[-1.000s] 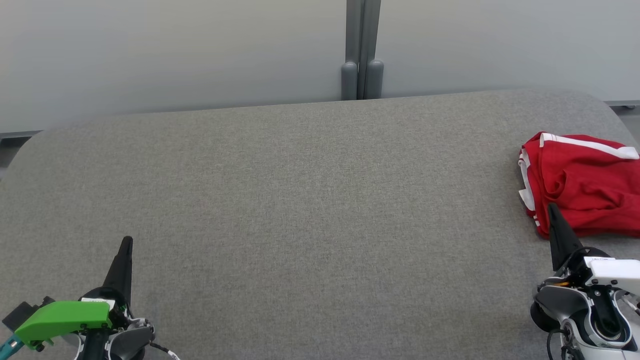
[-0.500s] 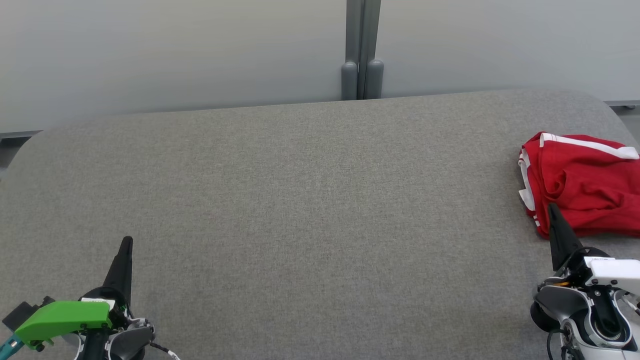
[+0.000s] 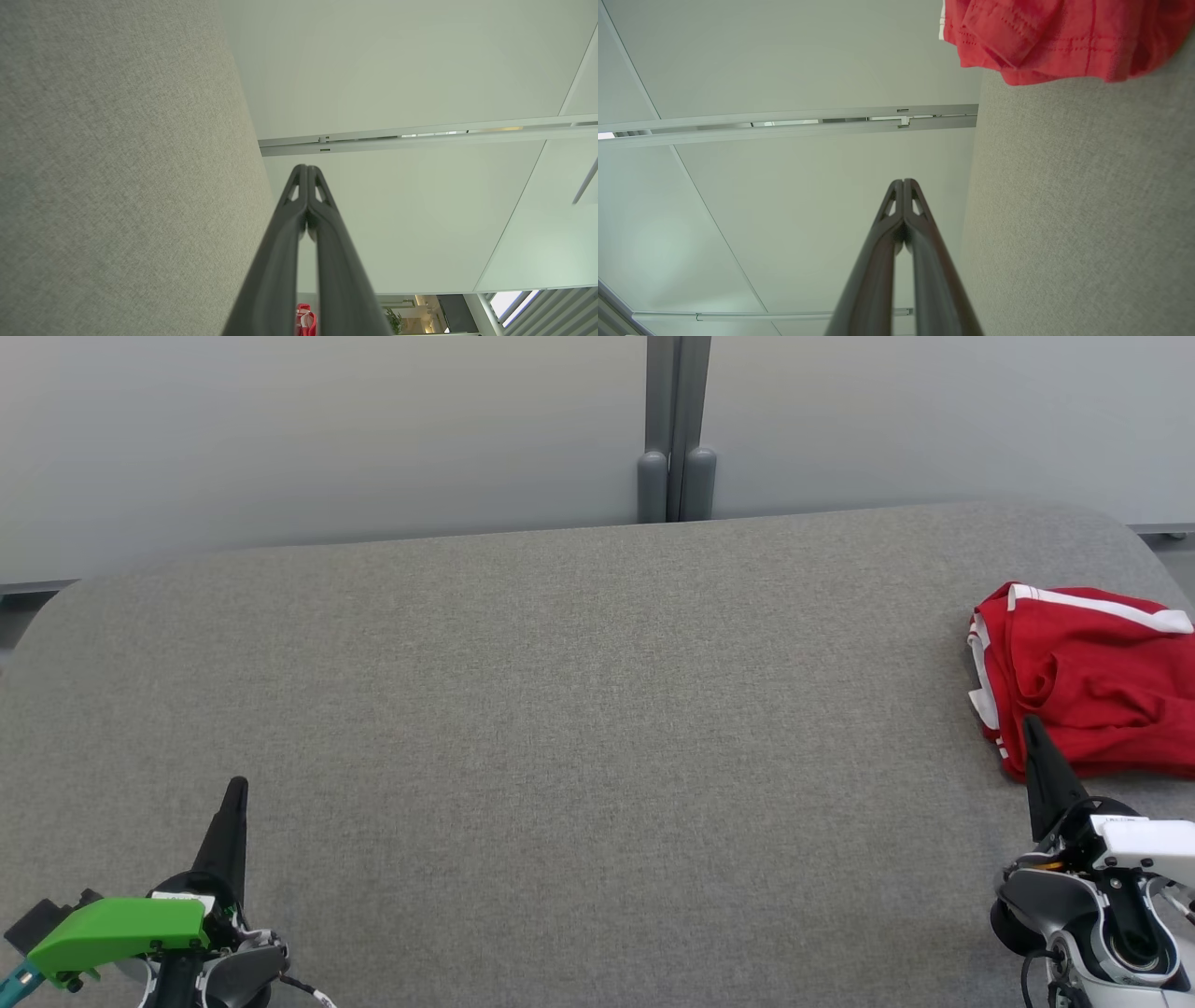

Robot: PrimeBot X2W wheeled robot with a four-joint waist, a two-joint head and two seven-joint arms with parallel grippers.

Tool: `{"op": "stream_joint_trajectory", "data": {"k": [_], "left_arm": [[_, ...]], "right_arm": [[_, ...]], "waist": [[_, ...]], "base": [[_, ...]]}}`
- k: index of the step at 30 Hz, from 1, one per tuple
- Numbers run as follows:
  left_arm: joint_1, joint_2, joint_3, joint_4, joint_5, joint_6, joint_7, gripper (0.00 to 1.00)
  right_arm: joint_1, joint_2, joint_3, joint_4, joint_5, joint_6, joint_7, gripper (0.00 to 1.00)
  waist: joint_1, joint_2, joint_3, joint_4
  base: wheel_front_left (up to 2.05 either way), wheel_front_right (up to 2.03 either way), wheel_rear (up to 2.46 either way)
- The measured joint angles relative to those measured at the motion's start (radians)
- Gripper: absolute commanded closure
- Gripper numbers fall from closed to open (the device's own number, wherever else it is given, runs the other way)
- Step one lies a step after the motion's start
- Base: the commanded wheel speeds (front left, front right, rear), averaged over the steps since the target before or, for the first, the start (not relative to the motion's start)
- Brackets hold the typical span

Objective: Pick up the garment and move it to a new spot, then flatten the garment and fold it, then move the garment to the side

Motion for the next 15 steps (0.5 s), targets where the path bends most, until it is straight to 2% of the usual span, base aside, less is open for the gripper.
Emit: {"op": "stream_joint_trajectory", "data": {"k": [15], "left_arm": [[0.0, 0.0, 0.0, 0.0, 0.0, 0.0, 0.0, 1.0]], "right_arm": [[0.0, 0.0, 0.0, 0.0, 0.001, 0.0, 0.0, 1.0]], "waist": [[0.0, 0.0, 0.0, 0.0]], "base": [[0.0, 0.0, 0.0]]}}
